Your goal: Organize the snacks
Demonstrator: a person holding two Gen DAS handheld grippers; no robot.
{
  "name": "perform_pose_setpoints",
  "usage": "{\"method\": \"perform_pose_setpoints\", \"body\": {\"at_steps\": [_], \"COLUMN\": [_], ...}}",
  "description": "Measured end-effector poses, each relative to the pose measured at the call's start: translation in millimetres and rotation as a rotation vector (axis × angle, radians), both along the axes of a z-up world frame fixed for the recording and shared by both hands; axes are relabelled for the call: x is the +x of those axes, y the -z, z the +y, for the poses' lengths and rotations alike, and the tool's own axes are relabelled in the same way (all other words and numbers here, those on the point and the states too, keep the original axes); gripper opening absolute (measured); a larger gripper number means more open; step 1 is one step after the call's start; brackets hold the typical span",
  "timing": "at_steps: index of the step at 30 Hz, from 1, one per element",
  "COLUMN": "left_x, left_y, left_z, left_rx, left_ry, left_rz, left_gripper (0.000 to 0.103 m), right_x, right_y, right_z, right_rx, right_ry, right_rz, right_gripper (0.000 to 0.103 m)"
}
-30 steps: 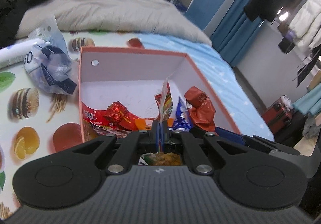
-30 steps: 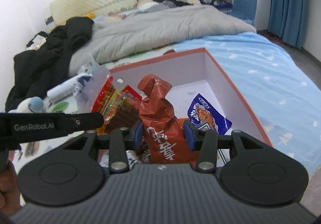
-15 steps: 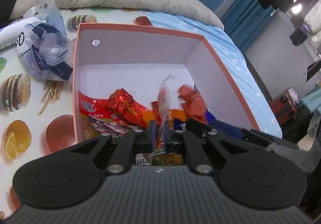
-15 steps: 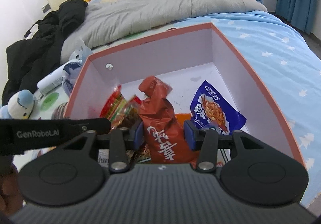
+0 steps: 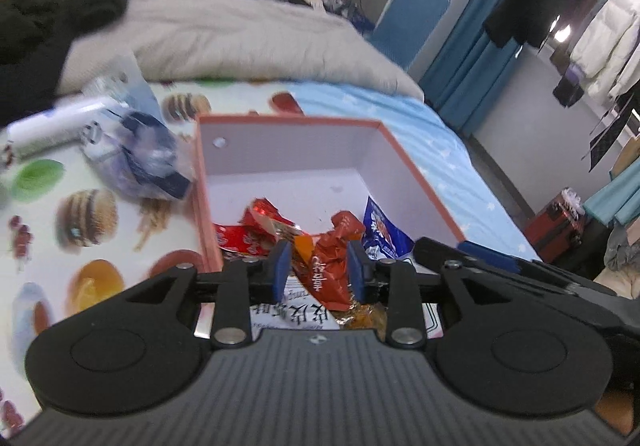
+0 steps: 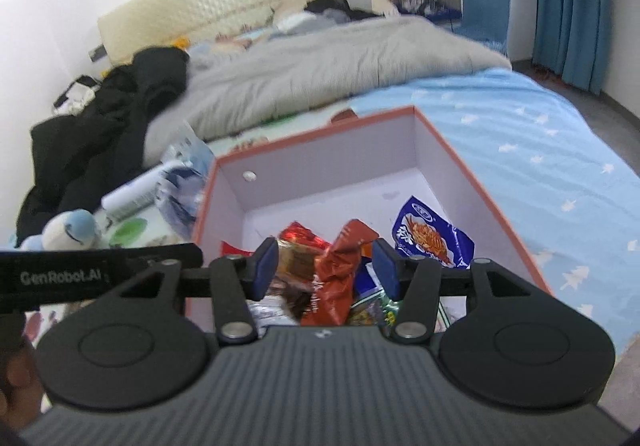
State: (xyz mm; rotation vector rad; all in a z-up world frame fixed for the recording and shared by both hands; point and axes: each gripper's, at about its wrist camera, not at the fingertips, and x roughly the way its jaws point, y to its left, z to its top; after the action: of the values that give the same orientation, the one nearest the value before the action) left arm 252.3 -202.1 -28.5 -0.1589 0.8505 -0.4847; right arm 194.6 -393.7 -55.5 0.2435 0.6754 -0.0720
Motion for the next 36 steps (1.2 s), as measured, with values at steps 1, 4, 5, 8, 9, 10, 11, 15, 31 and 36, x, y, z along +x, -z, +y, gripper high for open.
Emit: {"method": "perform_pose_setpoints", "body": {"at_steps": [1, 4, 5, 8, 9, 10, 11, 15, 31, 36], "left_x": [-8, -32, -40, -64, -71, -79, -85, -109, -148, -151], "left_y": [-6, -24, -30, -48, -54, -58, -63, -79, -90, -93], "left_z": [8, 27, 32, 47, 50, 53, 56, 68, 95, 96], "left_rx": [-0.001, 0.0, 0.001, 0.014, 0.024, 0.033, 0.041, 0.053, 0.102, 0.113], "left_ry": [-0.008, -0.014, -0.013, -0.016, -0.013, -0.013, -0.016, -0.02, -0.064, -0.069], "left_rz": [-0.01, -0.041, -0.053, -0.094, -0.111, -0.126, -0.138, -0.182, -0.181, -0.187], "left_gripper": [0.041, 0.048, 0.051, 0.066, 0.07, 0.075, 0.078, 0.094, 0.1, 0.1], "right_x": [-8, -34, -41, -67, -75, -82, -89, -112, -164, -167], "right_y": [-6, -25, -31, -48, -54, -58, -62, -74, -79, -81], "right_z": [3, 13, 16, 23, 26, 27, 29, 37, 56, 57], "right_rx": [0.002, 0.004, 0.008, 0.004, 0.003, 0.006, 0.008, -0.001, -0.012, -0.014], "right_ry": [0.001, 0.012, 0.013, 0.023, 0.029, 0.033, 0.037, 0.051, 0.061, 0.061], "right_rz": [-0.016, -0.058, -0.072, -0.115, -0.126, -0.135, -0.144, -0.172, -0.181, -0.188], "right_gripper": [0.054, 0.054, 0.054, 0.054, 0.054, 0.054, 0.054, 0.054, 0.054, 0.054]}}
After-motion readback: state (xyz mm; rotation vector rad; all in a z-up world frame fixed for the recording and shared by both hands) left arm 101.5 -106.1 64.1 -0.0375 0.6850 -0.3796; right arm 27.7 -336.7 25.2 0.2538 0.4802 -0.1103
